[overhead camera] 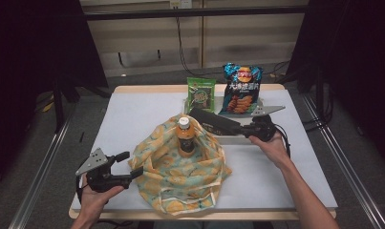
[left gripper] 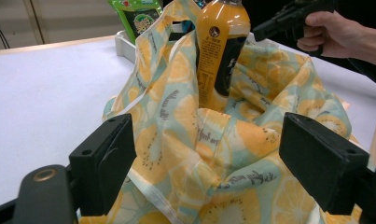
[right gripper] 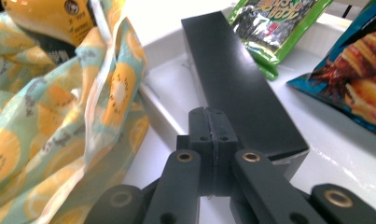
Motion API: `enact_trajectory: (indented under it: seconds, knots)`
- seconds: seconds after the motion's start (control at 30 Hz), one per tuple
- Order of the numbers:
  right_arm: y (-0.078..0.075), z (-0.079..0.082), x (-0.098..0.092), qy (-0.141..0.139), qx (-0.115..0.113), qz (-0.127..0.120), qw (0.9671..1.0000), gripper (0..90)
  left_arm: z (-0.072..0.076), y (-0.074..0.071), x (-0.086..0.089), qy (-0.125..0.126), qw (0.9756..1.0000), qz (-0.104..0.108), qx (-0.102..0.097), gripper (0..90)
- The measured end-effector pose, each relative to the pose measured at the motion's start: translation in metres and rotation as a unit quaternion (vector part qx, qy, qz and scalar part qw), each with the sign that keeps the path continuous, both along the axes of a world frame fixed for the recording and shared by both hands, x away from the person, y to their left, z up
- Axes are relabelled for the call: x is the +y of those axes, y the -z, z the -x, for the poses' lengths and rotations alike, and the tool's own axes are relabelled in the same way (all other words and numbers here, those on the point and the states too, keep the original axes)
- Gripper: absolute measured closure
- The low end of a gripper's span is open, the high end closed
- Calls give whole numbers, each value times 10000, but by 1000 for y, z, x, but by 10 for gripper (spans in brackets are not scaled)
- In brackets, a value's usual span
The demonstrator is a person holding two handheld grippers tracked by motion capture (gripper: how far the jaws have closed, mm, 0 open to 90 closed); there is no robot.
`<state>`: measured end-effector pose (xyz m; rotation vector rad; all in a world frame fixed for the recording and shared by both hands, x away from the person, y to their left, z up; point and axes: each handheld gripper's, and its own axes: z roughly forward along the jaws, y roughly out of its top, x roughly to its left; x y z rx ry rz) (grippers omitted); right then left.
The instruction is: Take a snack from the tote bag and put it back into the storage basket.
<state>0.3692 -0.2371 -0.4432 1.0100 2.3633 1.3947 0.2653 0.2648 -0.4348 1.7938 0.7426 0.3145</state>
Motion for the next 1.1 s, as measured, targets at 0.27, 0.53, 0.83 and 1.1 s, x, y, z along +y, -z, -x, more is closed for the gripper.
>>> enact_trajectory:
  seconds: [0.27,0.53,0.83,1.1]
  knots:
    - [11,1,2,-56,123,194,9997,900,0,0,0,9,10000,-6,-10,183]
    - [17,-4,0,138,144,332,9992,900,0,0,1,-37,10000,15,-4,183]
    - [21,-6,-10,409,116,288,9987,900,0,0,0,-10,10000,29,-9,183]
    - [22,-9,-13,598,149,228,9978,900,0,-1,0,-3,10000,44,0,182]
